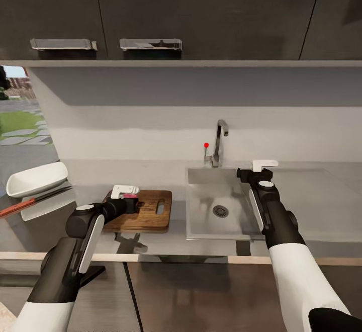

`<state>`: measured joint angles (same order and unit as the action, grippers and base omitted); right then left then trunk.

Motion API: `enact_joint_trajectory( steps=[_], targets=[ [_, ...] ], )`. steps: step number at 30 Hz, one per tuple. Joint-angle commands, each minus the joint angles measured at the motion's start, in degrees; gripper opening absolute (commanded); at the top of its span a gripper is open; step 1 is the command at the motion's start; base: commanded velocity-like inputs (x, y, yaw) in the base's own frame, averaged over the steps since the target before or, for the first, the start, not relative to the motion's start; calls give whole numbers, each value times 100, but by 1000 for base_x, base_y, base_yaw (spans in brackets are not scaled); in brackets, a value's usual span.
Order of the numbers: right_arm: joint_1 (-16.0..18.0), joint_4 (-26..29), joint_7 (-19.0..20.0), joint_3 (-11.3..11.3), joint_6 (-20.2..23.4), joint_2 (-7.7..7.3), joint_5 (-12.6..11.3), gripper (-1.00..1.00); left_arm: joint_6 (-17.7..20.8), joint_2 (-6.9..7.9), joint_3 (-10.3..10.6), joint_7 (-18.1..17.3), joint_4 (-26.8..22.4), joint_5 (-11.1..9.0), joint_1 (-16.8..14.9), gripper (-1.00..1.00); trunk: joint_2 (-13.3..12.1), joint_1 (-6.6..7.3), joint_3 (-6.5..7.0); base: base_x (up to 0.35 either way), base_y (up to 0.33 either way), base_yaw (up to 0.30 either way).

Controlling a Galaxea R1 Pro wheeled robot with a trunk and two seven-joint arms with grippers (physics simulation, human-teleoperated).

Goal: In the kitchen, take the Vidalia onion out of the sink, dice it on the chopping board with the paring knife, put the diced onion into the bowl on the countertop, then place both the paring knife and the chopping board into the sink.

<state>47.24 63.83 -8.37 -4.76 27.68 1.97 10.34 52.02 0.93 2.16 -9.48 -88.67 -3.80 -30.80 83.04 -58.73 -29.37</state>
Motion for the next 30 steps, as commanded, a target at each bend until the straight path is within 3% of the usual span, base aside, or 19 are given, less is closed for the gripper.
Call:
enact_joint_trajectory(
  steps=[1,11,12,30],
  targets=[
    [4,7,11,-8,35,5,49,100,27,4,4,8,-4,-28,-5,-100,4,0,-7,0,0,0],
    [4,7,11,-8,35,5,50,100,27,12,4,8,-9,-24,-5,-100,4,0,-7,0,0,0],
    [4,7,11,-8,35,5,50,100,27,12,4,8,-8,-24,-5,100,4,0,-7,0,0,0],
    [4,7,11,-8,35,5,47,100,27,12,-33,8,-10,-24,-5,100,4,0,-7,0,0,0]
  ],
)
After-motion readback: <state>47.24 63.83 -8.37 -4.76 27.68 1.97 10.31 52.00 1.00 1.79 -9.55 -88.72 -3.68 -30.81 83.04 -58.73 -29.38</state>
